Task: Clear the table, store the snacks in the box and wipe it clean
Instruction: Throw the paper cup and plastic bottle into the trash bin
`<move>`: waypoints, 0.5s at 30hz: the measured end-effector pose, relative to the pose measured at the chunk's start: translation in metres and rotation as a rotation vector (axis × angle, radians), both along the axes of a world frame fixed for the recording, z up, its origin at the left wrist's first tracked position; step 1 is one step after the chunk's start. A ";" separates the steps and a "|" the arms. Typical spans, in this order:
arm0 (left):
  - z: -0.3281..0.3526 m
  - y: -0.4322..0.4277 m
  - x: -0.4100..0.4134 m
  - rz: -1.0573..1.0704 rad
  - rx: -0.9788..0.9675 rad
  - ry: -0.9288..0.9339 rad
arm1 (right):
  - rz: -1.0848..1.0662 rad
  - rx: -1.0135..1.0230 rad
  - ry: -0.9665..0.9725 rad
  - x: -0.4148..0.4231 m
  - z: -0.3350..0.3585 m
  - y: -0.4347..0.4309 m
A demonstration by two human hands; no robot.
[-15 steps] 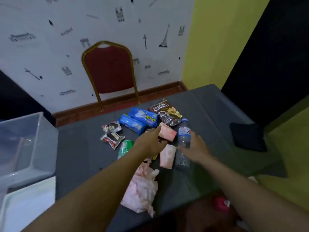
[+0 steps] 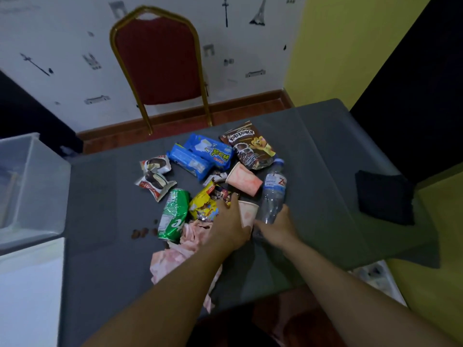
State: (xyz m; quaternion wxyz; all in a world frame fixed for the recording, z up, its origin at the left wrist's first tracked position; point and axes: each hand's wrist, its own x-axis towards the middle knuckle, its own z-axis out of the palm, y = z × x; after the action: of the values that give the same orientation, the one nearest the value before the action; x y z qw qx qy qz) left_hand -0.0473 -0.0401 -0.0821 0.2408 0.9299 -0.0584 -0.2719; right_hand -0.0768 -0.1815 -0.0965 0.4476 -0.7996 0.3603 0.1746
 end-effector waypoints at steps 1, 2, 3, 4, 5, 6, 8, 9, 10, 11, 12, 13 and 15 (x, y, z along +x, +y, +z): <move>0.000 -0.001 0.000 0.006 -0.006 0.010 | -0.004 0.011 -0.008 0.000 -0.001 -0.001; 0.000 -0.002 -0.001 0.010 -0.009 0.026 | -0.007 0.023 -0.017 0.000 -0.001 -0.002; -0.001 -0.002 -0.001 0.014 -0.016 0.046 | -0.008 0.035 -0.024 -0.001 -0.001 -0.003; -0.001 -0.002 -0.001 0.022 -0.023 0.069 | -0.010 0.043 -0.029 -0.002 -0.001 -0.004; 0.000 -0.001 0.000 0.028 -0.030 0.096 | -0.012 0.050 -0.028 -0.003 0.001 -0.006; 0.000 0.001 0.001 0.031 -0.033 0.116 | -0.012 0.053 -0.028 -0.004 0.002 -0.007; 0.001 0.003 0.002 0.031 -0.032 0.123 | -0.009 0.057 -0.036 -0.005 0.003 -0.009; 0.002 0.004 0.002 0.029 -0.031 0.117 | -0.011 0.058 -0.046 -0.005 0.005 -0.010; 0.004 0.006 0.003 0.028 -0.031 0.106 | -0.014 0.055 -0.064 -0.005 0.006 -0.011; 0.006 0.007 0.003 0.026 -0.037 0.093 | -0.017 0.045 -0.083 -0.004 0.008 -0.011; 0.008 0.009 0.004 0.025 -0.045 0.078 | -0.018 0.031 -0.106 -0.003 0.010 -0.010; 0.011 0.012 0.006 0.025 -0.053 0.063 | -0.016 0.015 -0.133 -0.002 0.014 -0.009; 0.017 0.018 0.010 0.030 -0.069 0.025 | -0.003 -0.010 -0.188 0.002 0.020 -0.006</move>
State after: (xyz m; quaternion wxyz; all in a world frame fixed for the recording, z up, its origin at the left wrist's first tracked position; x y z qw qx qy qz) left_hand -0.0376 -0.0222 -0.0656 0.2774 0.9183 -0.0508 -0.2779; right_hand -0.0751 -0.1871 -0.0766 0.4756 -0.8143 0.3186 0.0961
